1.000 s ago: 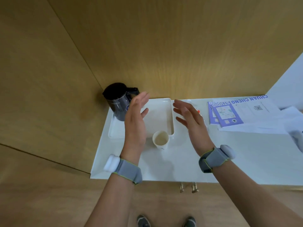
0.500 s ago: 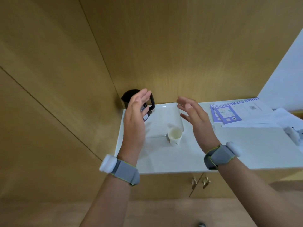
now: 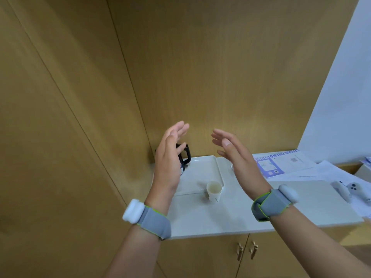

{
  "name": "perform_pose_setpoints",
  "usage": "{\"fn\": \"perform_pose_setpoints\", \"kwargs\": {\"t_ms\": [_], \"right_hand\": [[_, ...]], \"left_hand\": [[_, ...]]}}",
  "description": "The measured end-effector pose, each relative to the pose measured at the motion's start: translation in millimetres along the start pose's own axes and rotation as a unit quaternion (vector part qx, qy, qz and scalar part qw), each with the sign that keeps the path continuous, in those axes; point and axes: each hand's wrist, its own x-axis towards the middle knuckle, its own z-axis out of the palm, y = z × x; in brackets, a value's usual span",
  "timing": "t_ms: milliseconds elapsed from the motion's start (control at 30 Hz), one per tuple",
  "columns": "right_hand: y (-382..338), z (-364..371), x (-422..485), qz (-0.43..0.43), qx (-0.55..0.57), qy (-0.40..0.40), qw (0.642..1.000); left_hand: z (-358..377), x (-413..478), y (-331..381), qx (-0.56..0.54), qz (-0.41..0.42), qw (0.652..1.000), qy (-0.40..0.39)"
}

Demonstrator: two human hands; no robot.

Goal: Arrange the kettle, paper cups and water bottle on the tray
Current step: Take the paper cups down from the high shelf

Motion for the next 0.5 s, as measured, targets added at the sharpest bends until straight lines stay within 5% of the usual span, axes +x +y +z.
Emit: {"fn": "perform_pose_setpoints", "kwargs": {"t_ms": [500], "right_hand": [[-168.7, 29.7, 36.5, -0.211, 0.047, -0.102, 0.971]], "left_hand": [[0.0, 8.5, 167.0, 0.013, 0.230, 0.973, 0.024]]}}
